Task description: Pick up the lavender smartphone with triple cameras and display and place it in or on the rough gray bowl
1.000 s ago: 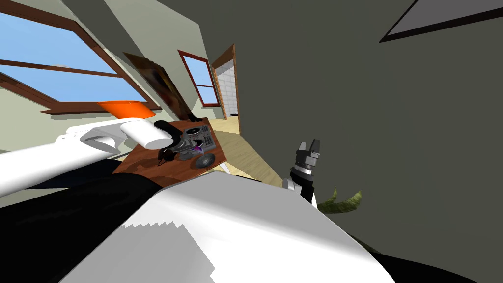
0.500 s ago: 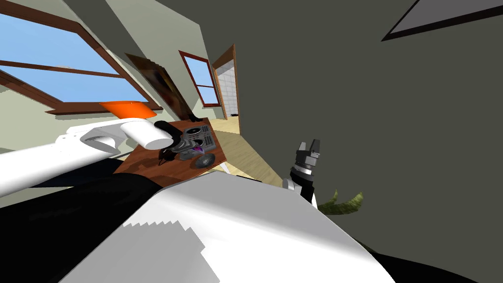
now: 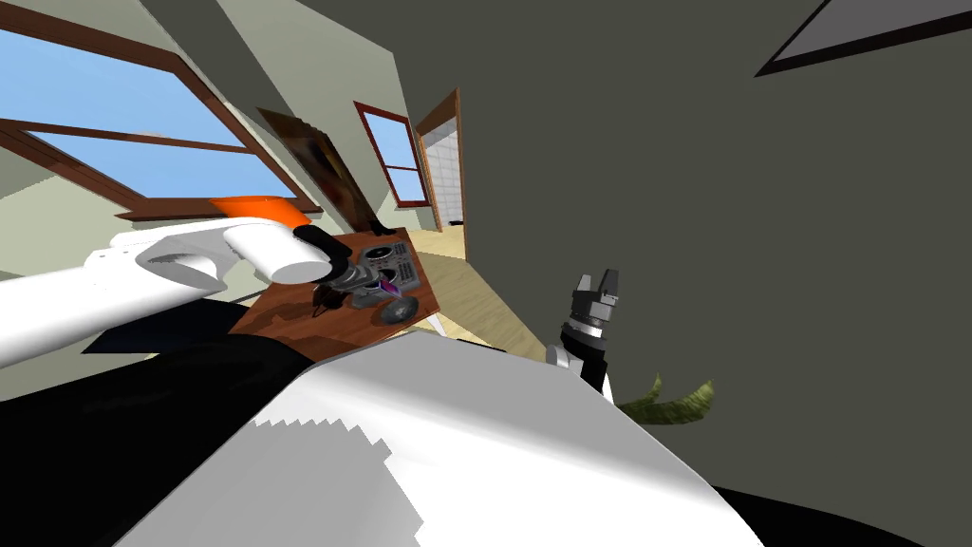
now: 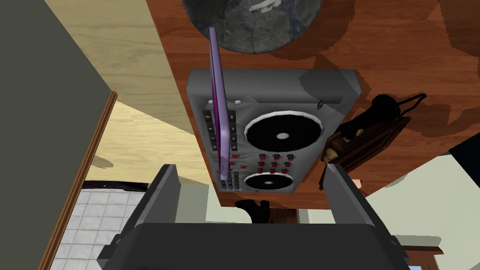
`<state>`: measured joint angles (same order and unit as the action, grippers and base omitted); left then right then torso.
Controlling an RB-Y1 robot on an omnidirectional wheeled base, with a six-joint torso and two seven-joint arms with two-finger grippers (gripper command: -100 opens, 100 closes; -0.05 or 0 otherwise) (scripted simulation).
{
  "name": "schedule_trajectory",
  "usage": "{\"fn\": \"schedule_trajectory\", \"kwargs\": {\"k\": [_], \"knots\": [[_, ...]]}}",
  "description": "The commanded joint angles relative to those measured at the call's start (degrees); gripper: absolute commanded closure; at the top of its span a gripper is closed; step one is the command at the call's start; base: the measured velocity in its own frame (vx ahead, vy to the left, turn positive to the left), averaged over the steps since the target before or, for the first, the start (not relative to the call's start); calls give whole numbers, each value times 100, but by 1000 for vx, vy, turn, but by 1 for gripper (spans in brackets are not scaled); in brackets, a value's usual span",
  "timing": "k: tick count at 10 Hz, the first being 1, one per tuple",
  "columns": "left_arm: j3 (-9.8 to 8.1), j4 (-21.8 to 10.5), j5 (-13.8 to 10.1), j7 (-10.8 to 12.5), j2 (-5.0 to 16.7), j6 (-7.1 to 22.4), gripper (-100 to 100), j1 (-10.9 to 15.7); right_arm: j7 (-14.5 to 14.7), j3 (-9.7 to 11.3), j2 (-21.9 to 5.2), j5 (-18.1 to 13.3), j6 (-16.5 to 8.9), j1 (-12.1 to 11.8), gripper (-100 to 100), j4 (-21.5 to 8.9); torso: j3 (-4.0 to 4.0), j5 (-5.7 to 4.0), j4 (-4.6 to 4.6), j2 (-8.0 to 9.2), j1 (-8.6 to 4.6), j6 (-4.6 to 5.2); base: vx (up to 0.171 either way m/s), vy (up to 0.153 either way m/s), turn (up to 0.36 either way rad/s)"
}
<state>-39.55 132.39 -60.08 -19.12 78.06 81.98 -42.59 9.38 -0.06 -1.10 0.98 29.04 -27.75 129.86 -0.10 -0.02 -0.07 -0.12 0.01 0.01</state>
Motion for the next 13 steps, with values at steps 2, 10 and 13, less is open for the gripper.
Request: {"fn": "schedule_trajectory", "kwargs": {"k": [2, 10, 13], "knots": [[-269, 105, -268, 26, 122, 202, -100, 34, 0, 0, 0, 0, 0, 0, 0, 0, 0, 0, 0, 1, 0, 1, 19, 26, 47], [-624, 280, -611, 87, 275, 478, 0, 78, 0, 0, 0, 0, 0, 1, 0, 0, 5, -1, 1, 8, -9, 1, 9, 12, 29], [-624, 280, -611, 87, 275, 478, 0, 78, 0, 0, 0, 0, 0, 1, 0, 0, 5, -1, 2, 9, -10, 1, 0, 0, 0]]}}
